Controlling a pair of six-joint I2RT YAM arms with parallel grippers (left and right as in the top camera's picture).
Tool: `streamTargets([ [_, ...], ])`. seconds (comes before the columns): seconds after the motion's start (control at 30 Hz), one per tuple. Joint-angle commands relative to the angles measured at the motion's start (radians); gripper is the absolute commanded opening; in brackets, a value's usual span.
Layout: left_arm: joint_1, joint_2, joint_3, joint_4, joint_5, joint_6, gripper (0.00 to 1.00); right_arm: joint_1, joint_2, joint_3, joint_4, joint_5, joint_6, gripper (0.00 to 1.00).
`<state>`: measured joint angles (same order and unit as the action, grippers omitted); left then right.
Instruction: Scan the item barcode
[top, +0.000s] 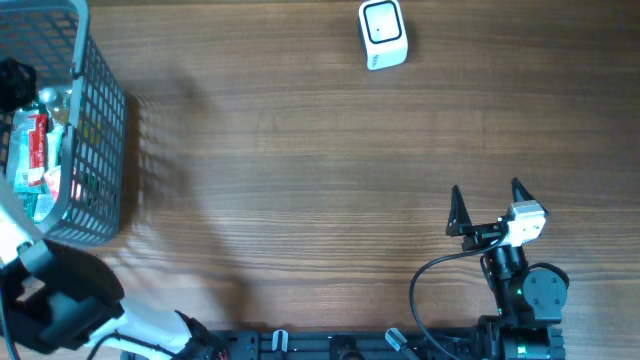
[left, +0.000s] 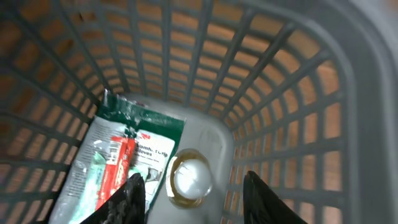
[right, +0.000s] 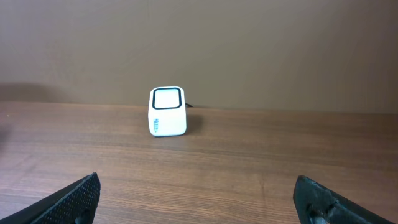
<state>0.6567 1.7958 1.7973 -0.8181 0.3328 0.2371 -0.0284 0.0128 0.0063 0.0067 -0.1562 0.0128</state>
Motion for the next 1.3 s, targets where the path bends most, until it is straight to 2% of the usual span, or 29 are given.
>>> streamTargets([
  [0.0, 0.000, -0.030, 0.002, -0.037, -0.018, 0.034, 0.62, -0.004, -0.005, -0.001, 0.003, -0.002, -0.010, 1.00],
  [0.03, 0.000, -0.011, 0.002, -0.077, -0.019, 0.097, 0.75, -0.004, -0.005, -0.001, 0.003, -0.002, -0.010, 1.00],
  [0.07, 0.000, 0.004, 0.002, -0.092, -0.019, 0.107, 0.80, -0.004, -0.005, -0.001, 0.003, -0.002, -0.010, 1.00],
  [0.13, 0.000, 0.042, 0.002, -0.133, -0.014, 0.153, 0.82, -0.004, -0.005, -0.001, 0.003, -0.002, -0.010, 1.00],
  [0.33, 0.000, 0.164, 0.002, -0.181, -0.016, 0.153, 0.84, -0.004, -0.005, -0.001, 0.003, -0.002, -0.010, 1.00],
  [0.43, 0.000, 0.212, 0.002, -0.169, -0.015, 0.153, 0.77, -0.004, -0.005, -0.001, 0.003, -0.002, -0.010, 1.00],
  [0.63, 0.000, 0.286, 0.002, -0.124, -0.015, 0.153, 0.74, -0.004, -0.005, -0.001, 0.003, -0.002, -0.010, 1.00],
  [0.7, 0.000, 0.302, 0.002, -0.106, -0.007, 0.152, 0.63, -0.004, -0.005, -0.001, 0.003, -0.002, -0.010, 1.00],
  [0.73, 0.000, 0.309, 0.002, -0.101, -0.003, 0.152, 0.49, -0.004, -0.005, -0.001, 0.003, -0.002, -0.010, 1.00],
  [0.83, 0.000, 0.310, 0.002, -0.076, 0.046, 0.151, 0.40, -0.004, -0.005, -0.001, 0.003, -0.002, -0.010, 1.00],
  [0.9, 0.000, 0.309, 0.002, -0.076, 0.045, 0.148, 0.26, -0.004, -0.005, -0.001, 0.003, -0.002, -0.010, 1.00],
  [1.27, 0.000, 0.120, 0.002, -0.019, 0.045, 0.114, 0.22, -0.004, -0.005, -0.001, 0.003, -0.002, -0.010, 1.00],
])
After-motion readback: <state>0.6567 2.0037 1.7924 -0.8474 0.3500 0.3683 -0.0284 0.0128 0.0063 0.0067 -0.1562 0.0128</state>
